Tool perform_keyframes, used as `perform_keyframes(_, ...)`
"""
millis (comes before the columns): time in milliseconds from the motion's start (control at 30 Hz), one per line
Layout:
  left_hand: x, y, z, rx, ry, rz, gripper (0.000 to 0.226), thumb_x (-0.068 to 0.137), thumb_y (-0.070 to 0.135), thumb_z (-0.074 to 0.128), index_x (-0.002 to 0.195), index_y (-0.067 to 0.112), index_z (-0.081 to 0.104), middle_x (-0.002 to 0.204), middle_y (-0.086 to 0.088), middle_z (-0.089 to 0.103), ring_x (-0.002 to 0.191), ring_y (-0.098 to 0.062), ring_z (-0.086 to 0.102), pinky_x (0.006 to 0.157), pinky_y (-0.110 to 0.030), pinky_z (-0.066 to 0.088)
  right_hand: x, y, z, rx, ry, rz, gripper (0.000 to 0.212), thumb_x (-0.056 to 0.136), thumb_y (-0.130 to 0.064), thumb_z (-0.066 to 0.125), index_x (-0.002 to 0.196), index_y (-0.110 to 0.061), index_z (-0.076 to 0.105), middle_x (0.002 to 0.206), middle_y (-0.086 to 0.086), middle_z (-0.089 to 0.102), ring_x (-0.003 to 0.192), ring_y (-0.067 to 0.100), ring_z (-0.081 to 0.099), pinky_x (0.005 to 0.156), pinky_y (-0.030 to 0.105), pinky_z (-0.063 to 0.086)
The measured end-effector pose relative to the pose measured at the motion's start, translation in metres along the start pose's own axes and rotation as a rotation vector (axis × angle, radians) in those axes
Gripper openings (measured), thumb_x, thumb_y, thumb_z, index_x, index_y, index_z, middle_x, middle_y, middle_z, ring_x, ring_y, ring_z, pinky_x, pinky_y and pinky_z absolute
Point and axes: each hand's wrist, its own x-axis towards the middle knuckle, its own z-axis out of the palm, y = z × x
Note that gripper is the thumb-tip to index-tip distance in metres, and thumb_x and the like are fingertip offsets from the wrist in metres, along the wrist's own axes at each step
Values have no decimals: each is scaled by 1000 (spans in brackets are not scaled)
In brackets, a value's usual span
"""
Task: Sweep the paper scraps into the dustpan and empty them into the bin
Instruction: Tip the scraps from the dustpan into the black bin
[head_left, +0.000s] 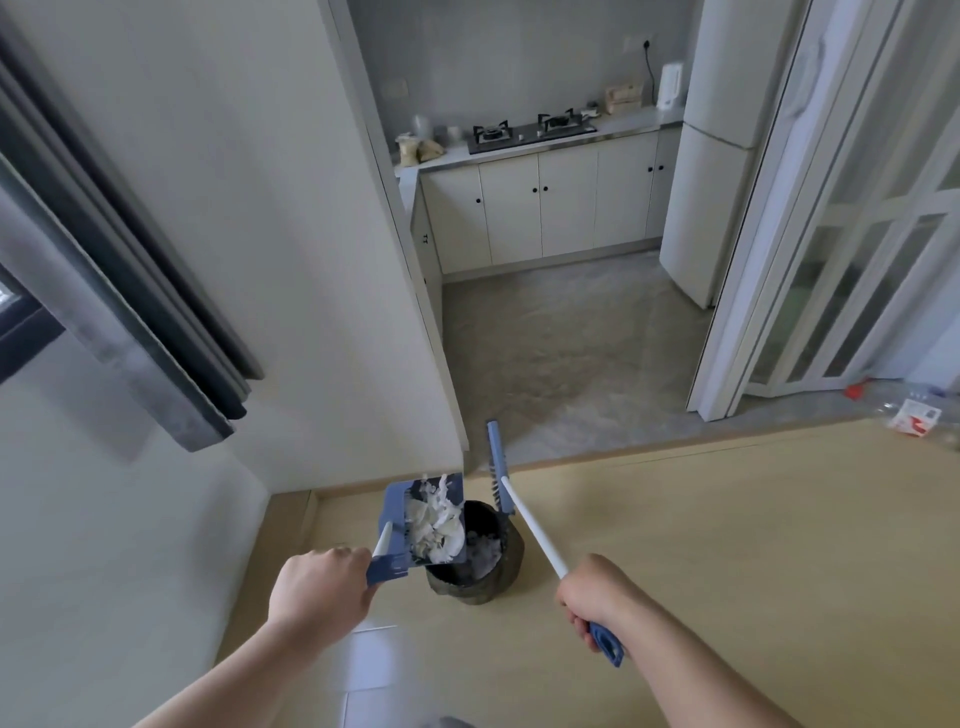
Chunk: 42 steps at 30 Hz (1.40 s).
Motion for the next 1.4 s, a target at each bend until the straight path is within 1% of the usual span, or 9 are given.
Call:
perform_keyframes(133,3,-11,12,-10,2,64,47,45,49,92,49,26,51,38,5,29,23,-21,44,42,-15,15,5,-5,-4,-15,4,-20,33,88,0,42,108,18,61,55,14,54,47,26,49,51,33,41)
perform_keyframes(367,0,-10,19,-34,-34,115,47,33,41,94,47,24,53,37,5,46,23,-21,45,43,-15,17,4,-12,-6,-56,9,-18,25,91,-3,42,98,11,61,55,13,53,45,24,47,58,35,43)
perform_keyframes(500,0,-9,24,-25,-38,147,44,30,38,94,48,23,56,38,7,47,24,-20,46,43,-15,18,5,-14,-7,-98,4,-7,19,93,-4,42,94,7,58,56,13,53,51,26,48,57,33,42)
perform_keyframes(700,0,-4,23,-29,-73,188,44,26,34,93,48,24,57,37,9,45,24,-19,44,43,-15,18,11,-14,-6,-110,-18,-20,34,94,-4,41,112,15,62,61,14,54,68,32,52,63,34,43)
perform_keyframes(800,0,-6,25,-19,-84,208,43,26,31,94,47,23,57,37,8,44,24,-20,44,41,-16,19,11,-11,-8,-83,15,-59,14,92,-4,48,89,-2,62,63,9,54,54,25,55,50,27,46)
perform_keyframes(867,-1,-6,28,19,-113,223,42,26,29,93,46,23,56,37,6,44,25,-18,44,37,-19,17,12,-9,-8,-67,33,-65,15,91,-5,51,77,-8,56,64,8,55,50,20,54,46,25,46)
perform_keyframes(1000,-1,-6,27,115,-84,224,32,46,36,90,57,24,63,46,4,54,35,-19,54,38,-23,23,12,-11,-4,-109,-12,-19,31,92,-3,43,107,15,64,60,15,55,58,27,49,61,33,44)
perform_keyframes(1233,6,-9,22,-9,-54,183,42,33,31,96,49,22,58,38,7,46,25,-20,45,43,-13,22,10,-10,-3,-114,-20,3,29,92,1,46,110,16,62,67,19,55,53,26,48,60,35,43)
perform_keyframes(1400,5,-15,20,3,-58,173,42,32,30,94,49,22,57,37,7,42,25,-19,43,43,-14,19,13,-9,-2,-95,-26,14,30,91,2,45,112,16,61,73,20,56,68,32,51,62,36,43)
